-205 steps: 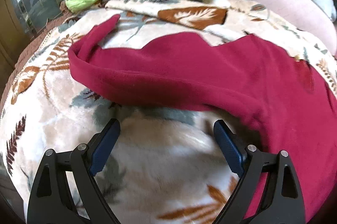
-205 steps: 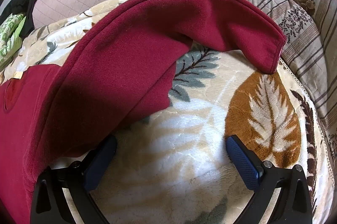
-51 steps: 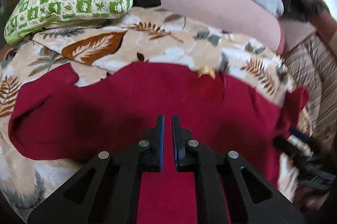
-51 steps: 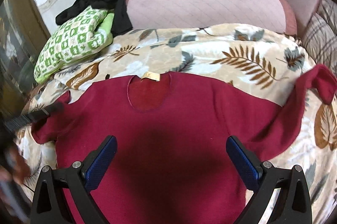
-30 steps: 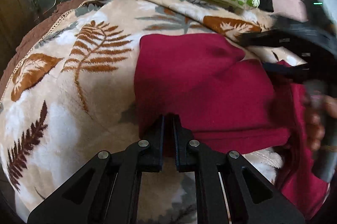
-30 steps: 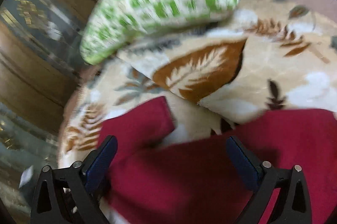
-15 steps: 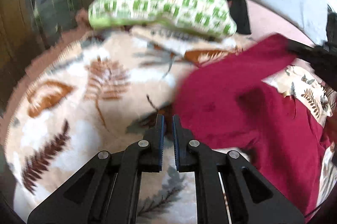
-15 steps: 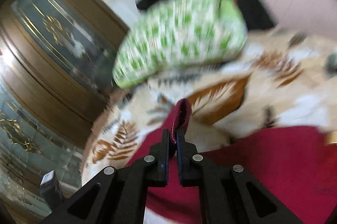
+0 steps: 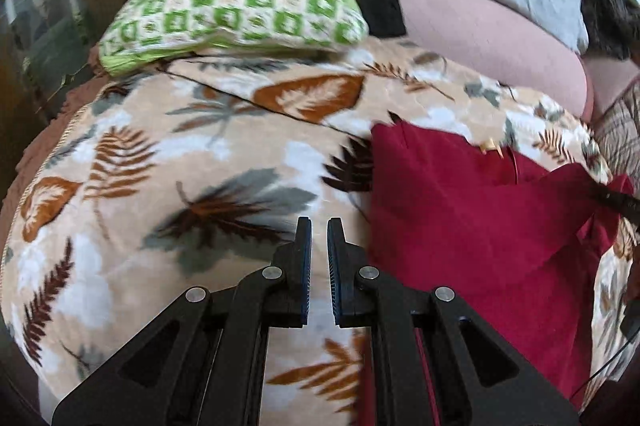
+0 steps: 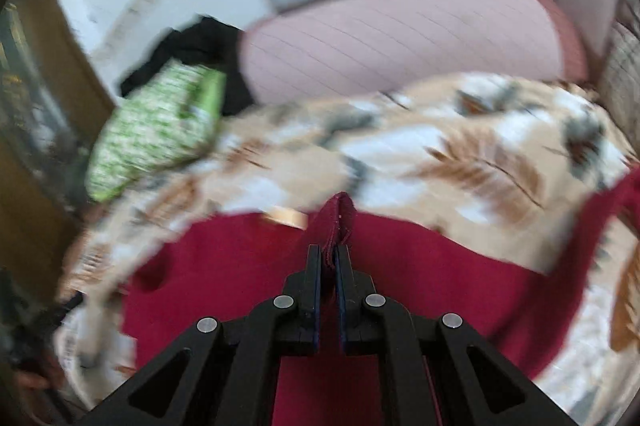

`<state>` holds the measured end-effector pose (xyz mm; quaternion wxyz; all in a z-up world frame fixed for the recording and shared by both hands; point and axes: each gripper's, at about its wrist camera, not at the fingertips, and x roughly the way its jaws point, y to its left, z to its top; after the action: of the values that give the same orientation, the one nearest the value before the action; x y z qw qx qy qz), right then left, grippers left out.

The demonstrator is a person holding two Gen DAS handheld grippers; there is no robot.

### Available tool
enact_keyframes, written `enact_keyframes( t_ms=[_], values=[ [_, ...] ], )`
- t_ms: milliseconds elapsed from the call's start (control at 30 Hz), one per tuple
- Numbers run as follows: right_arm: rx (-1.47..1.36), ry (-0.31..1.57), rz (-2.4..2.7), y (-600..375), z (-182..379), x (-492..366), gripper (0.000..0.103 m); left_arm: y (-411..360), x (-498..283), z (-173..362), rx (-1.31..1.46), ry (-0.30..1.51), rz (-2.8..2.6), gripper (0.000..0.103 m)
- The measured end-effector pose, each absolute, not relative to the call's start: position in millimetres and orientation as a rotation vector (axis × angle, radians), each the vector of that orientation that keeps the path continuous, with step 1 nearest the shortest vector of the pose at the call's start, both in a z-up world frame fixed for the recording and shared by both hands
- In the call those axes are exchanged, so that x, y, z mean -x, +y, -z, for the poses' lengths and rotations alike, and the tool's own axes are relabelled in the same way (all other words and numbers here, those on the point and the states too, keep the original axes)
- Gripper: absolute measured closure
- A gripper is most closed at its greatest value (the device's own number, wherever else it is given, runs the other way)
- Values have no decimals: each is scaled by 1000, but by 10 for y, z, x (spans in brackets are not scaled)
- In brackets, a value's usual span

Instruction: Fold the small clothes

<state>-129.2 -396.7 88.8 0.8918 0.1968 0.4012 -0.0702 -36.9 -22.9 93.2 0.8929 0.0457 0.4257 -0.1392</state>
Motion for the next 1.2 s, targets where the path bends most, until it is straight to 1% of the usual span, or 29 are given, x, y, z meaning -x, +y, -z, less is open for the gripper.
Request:
enact_keyframes(
  t_ms=[200,233,333,367,400,433,467,567,667,833,867,900,933,967,1000,1133,1200],
  values=[
    [-406,958,213,-4172,-606,1493,97,-480,336,-688,-132,935,315,96],
    [-383,963,231,-4145,-629,1500,95,-485,327,-638,-128,950,316,96],
    [-322,867,192,-3906,-884,1481,89,-502,291,-490,-119,988,320,96],
    [-321,841,122,-3749,-989,1397,76,-515,273,-432,-122,1003,318,96],
    [-322,829,73,-3628,-1053,1324,52,-526,255,-377,-131,1013,309,96],
    [-327,806,-5,-3446,-1125,1198,42,-535,247,-349,-134,1015,303,96],
    [-332,786,-69,-3306,-1164,1095,37,-526,240,-328,-129,1011,299,96],
    [-272,792,-273,-2704,-1125,676,37,-496,211,-309,-109,1014,300,96],
    [-62,885,-329,-2181,-848,307,37,-465,181,-286,-101,1023,296,96],
    [26,1015,-399,-2109,-385,61,37,-432,159,-222,-95,1032,296,96],
    [32,1031,-395,-2130,-312,29,43,-429,153,-216,-92,1034,294,96],
    [27,1054,-405,-2143,-243,0,56,-425,144,-215,-86,1037,293,96],
    [35,1040,-398,-2145,-245,4,60,-420,135,-218,-81,1038,293,96],
    [37,1029,-394,-2161,-271,21,79,-411,128,-232,-74,1039,292,96],
    [20,1029,-391,-2199,-326,26,100,-400,124,-252,-69,1034,290,96],
    [-21,944,-309,-2385,-588,141,100,-348,128,-364,-41,1001,286,96],
    [-57,969,-252,-2503,-527,123,100,-353,130,-398,-36,997,286,96]
  ],
)
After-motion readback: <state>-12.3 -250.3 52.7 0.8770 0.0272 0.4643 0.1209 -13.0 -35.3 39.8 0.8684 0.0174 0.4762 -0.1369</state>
